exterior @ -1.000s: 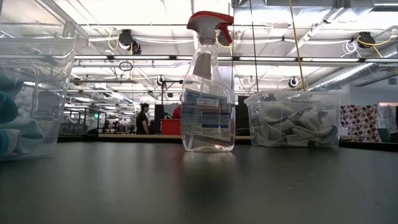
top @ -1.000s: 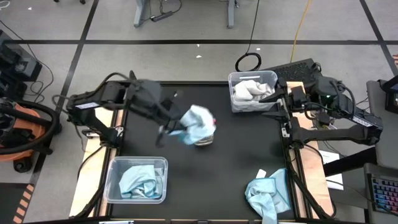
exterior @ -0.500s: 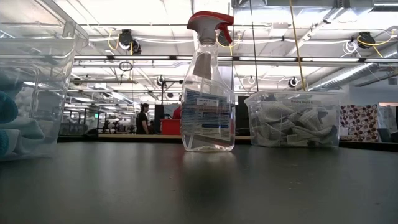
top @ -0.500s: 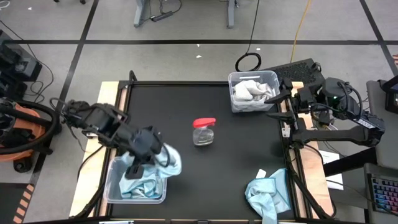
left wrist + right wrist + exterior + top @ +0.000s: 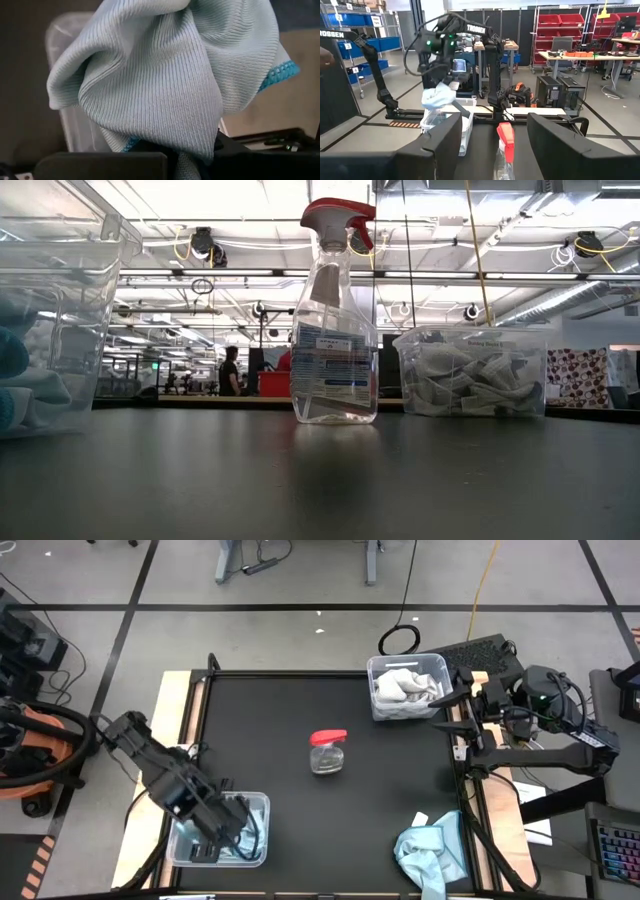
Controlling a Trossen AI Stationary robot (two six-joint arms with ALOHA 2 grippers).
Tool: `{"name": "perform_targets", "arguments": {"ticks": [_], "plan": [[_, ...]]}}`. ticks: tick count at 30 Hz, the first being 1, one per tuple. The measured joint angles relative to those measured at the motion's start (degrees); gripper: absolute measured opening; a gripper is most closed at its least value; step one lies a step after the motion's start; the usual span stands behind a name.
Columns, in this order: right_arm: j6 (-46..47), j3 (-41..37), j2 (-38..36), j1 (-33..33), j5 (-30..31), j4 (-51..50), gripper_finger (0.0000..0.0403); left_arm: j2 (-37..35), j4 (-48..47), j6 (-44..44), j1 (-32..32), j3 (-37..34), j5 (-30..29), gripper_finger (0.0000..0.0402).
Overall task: Sort microfiber towel by color & place in baskets
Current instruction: Put the blue towel into the bottom transparent bin
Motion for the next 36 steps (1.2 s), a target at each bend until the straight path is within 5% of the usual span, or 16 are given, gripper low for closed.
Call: {"name": "perform_targets", "arguments": {"ticks": [16, 29, 36], "plan": [[0.57, 0.00, -3.30, 0.00, -0.35, -4.66, 0.0215, -0.02, 9.97, -8.51, -4.88, -22.41, 1.88, 0.0035], [4.34, 0.00, -3.95, 0.07, -5.01, -8.95, 0.0215, -0.02, 20.46, -11.92, -4.86, -30.84, 1.97, 0.0104], [4.99, 0.00, -3.95, 0.07, -7.43, -12.12, 0.0215, -0.02, 21.12, -14.94, -4.45, -33.22, 1.79, 0.0177]]}}
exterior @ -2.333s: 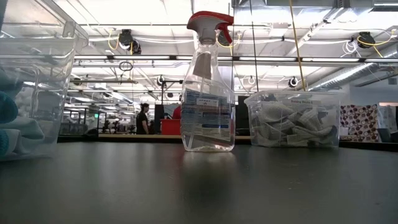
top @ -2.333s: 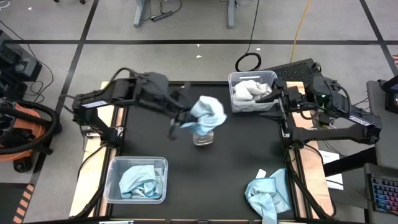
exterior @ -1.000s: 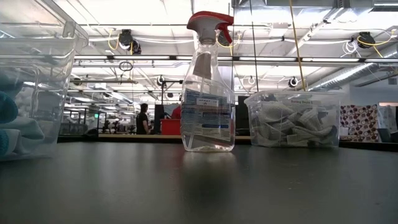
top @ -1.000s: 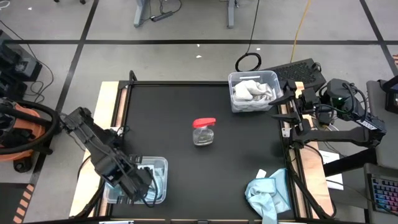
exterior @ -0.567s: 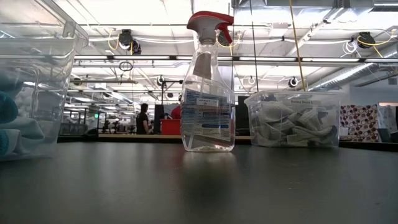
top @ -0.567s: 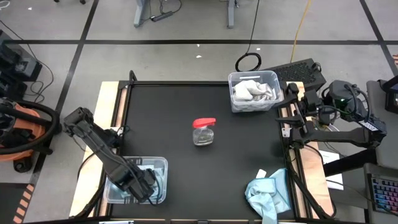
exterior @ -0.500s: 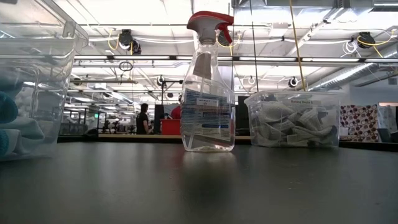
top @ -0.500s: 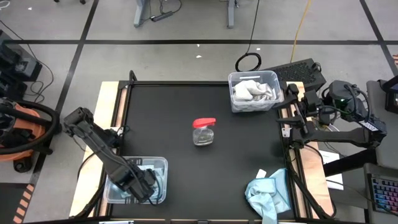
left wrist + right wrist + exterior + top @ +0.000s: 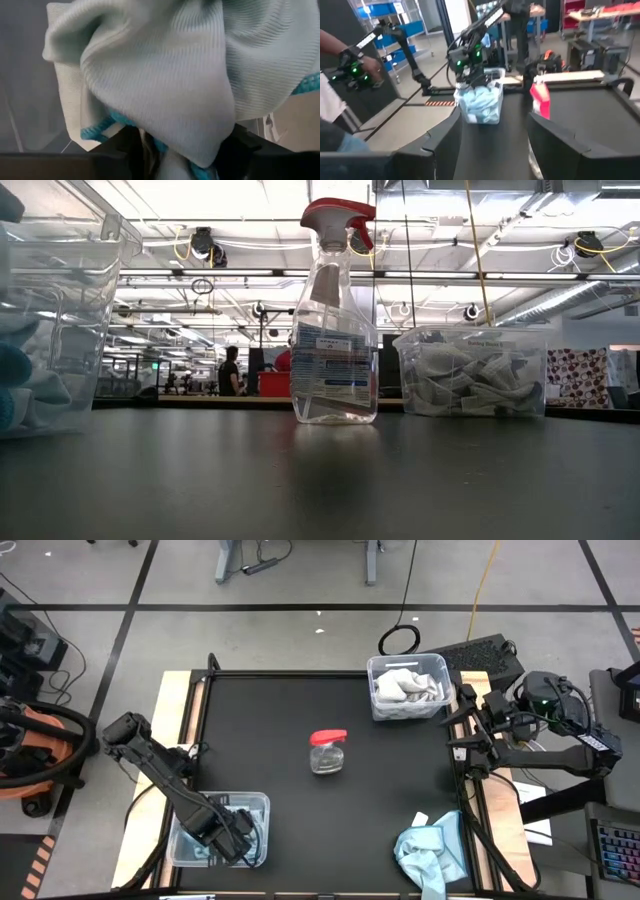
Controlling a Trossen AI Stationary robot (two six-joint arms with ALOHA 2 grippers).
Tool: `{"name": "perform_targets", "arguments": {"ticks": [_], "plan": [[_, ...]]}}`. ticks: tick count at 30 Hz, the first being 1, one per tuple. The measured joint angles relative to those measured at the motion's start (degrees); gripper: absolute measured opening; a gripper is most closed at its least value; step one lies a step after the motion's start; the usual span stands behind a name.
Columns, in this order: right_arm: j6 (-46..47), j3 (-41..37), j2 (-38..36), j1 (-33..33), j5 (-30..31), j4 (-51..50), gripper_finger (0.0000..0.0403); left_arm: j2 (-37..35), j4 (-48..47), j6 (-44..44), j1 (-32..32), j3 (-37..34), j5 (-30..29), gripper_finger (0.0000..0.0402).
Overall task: Sort microfiber towel by color & place in baskets
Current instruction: Put the blue towel into the bottom transparent bin
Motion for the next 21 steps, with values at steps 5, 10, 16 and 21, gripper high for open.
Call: {"name": "perform_targets", "arguments": {"ticks": [5, 10, 16, 21], "plan": [[1.22, 0.00, 0.00, 0.00, -1.80, -4.47, 0.0215, -0.02, 0.68, 0.73, 0.72, -0.06, 0.64, 0.0207], [4.82, 0.00, 0.00, 0.30, -5.16, -10.01, 0.0215, -1.43, 3.62, 3.55, 1.28, -0.06, 0.83, 0.0210], [7.74, 0.00, 0.02, 0.33, -5.85, -15.67, 0.0215, -3.45, 4.58, 5.01, 1.63, -0.08, -0.41, 0.0211], [11.79, 0.00, 0.33, 0.33, -5.41, -17.66, 0.0215, -6.13, 5.06, 4.58, 1.43, -0.08, -2.56, 0.0211]]}}
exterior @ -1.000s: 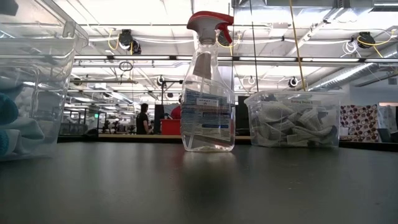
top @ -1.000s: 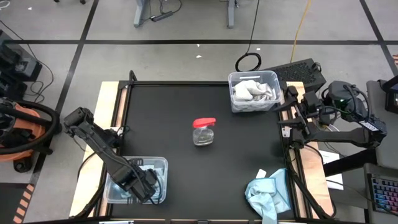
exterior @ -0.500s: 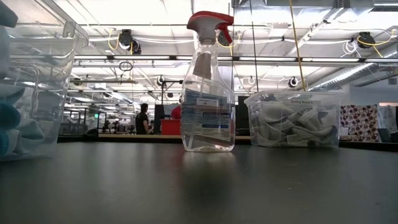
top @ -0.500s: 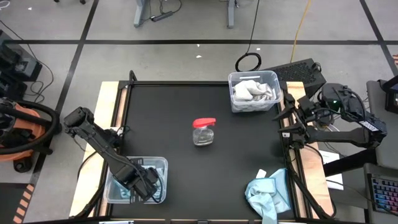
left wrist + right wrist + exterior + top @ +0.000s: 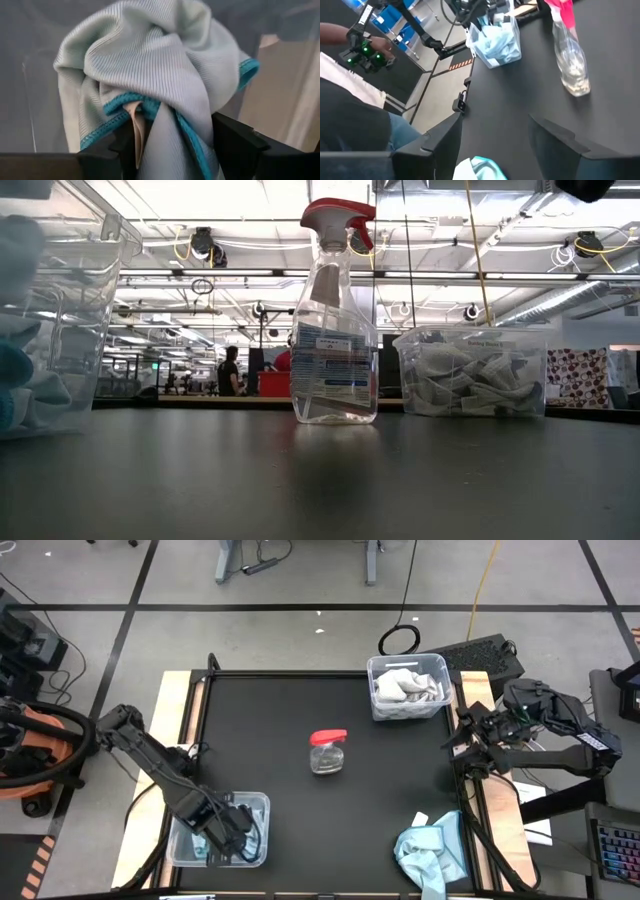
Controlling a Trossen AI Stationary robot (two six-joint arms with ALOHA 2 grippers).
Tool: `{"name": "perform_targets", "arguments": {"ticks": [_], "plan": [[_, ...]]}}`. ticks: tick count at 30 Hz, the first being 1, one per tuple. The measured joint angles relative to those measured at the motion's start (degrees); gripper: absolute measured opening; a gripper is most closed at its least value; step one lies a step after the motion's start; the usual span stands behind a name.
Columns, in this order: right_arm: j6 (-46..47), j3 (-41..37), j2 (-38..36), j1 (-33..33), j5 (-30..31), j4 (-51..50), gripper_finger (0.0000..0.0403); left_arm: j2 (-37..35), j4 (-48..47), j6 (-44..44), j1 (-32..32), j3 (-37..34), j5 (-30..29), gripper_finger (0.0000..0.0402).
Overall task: Sort microfiber towel by color & place in baskets
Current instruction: Put the blue towel into the bottom transparent bin
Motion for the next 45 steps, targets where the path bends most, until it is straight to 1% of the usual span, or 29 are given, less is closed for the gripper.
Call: {"name": "perform_targets", "arguments": {"ticks": [3, 6, 10, 13, 17, 21, 24, 29, 33, 36, 38, 41, 43, 45], "plan": [[2.41, 0.00, 0.16, 0.00, 0.86, -0.23, 0.0215, -1.15, 0.68, 0.17, -0.18, 0.00, -0.89, 0.0215], [4.59, 0.00, 0.43, 0.00, 1.30, -0.60, 0.0215, -1.87, 0.69, 0.21, -0.55, 0.00, -0.63, 0.0233], [7.60, 0.00, 0.66, 0.00, 1.34, -1.31, 0.0215, -3.35, 0.14, 0.26, -1.19, 0.02, 3.10, 0.0261], [9.40, 0.00, 0.66, 0.00, 1.49, -2.10, 0.0215, -4.80, -1.38, 0.12, -1.76, 0.02, 4.88, 0.0274], [10.91, 0.00, 0.66, 0.00, 2.82, -2.79, 0.0215, -6.73, -3.43, 0.01, -1.99, 0.04, 4.38, 0.0276], [10.93, 0.00, 0.70, 0.00, 2.95, -3.09, 0.0215, -6.84, -1.44, 1.12, -2.11, -0.03, 2.03, 0.0270], [11.14, 0.00, 0.74, 0.00, 3.78, -3.13, 0.0215, -5.98, 3.32, 3.42, -2.39, -0.87, 0.64, 0.0245], [10.97, 0.00, 0.74, 0.00, 4.32, -3.16, 0.0215, -3.91, 7.28, 6.36, -2.63, -4.76, -0.63, 0.0179], [10.81, 0.00, 0.74, 0.00, 4.50, -3.16, 0.0215, -2.83, 7.95, 5.99, -2.49, -9.61, -2.09, 0.0118], [10.58, 0.00, 0.74, 0.00, 4.53, -3.16, 0.0215, -2.97, 9.91, 4.99, -2.45, -13.33, -4.22, 0.0076], [10.46, 0.00, 0.74, 0.00, 4.82, -3.15, 0.0215, -3.11, 12.78, 4.41, -2.43, -14.84, -3.82, 0.0054], [10.24, 0.00, 0.74, -0.01, 5.99, -3.16, 0.0215, -2.54, 16.12, 4.16, -2.51, -17.14, -1.83, 0.0034], [10.01, 0.00, 0.84, 0.00, 6.13, -3.16, 0.0215, -2.85, 18.55, 4.46, -2.45, -18.48, -1.99, 0.0031], [10.01, -0.01, 1.14, 0.00, 6.11, -3.27, 0.0215, -2.48, 21.33, 3.99, -2.41, -19.41, 0.24, 0.0034]]}}
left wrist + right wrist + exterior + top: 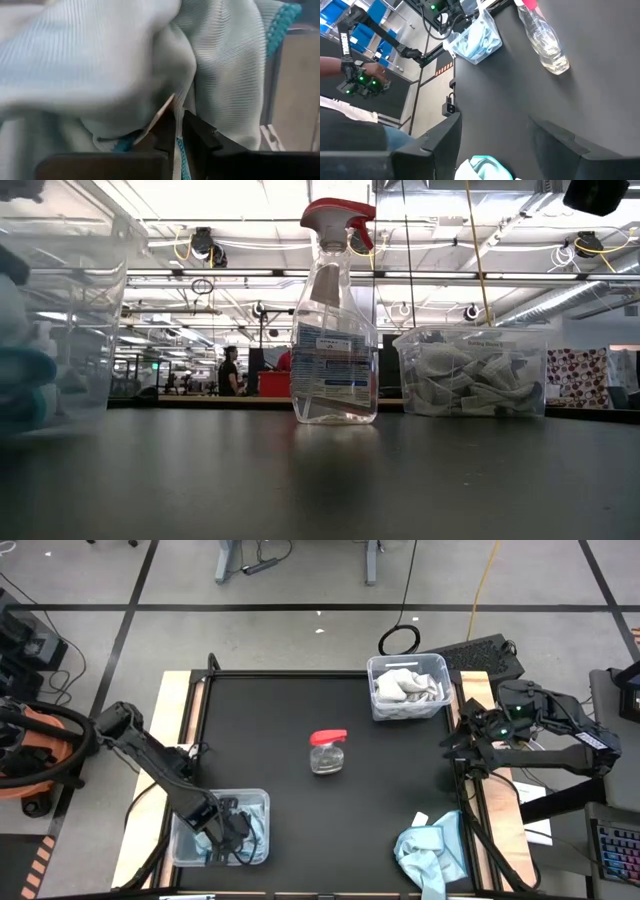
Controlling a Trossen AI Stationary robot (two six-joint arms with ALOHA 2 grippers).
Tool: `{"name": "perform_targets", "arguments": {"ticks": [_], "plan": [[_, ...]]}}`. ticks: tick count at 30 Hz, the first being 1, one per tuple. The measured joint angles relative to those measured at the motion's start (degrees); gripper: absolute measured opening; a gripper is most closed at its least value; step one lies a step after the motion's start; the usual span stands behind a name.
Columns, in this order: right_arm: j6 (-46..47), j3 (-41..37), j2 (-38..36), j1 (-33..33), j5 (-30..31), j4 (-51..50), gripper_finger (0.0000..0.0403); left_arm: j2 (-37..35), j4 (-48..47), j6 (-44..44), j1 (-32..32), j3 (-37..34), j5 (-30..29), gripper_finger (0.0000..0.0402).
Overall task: Sort microfiber towel by color & place in baskets
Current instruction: Put the blue towel into the bottom transparent bin, then put the blue towel on the bottom transparent bin
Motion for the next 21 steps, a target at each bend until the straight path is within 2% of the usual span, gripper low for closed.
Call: {"name": "perform_targets", "arguments": {"ticks": [6, 14, 21], "plan": [[0.09, -0.01, 0.89, 0.00, -0.67, -0.13, 0.0215, -1.11, -1.04, -1.06, -0.04, 0.90, 0.21, 0.0076], [0.07, -0.01, 1.99, 0.00, -1.09, -0.10, 0.0215, -3.13, -9.65, -0.93, -0.04, 9.84, -1.58, 0.0161], [-0.36, -0.01, 3.52, 0.04, -2.29, 0.03, 0.0215, -4.38, -20.31, -0.88, -0.09, 19.24, -5.29, 0.0176]]}}
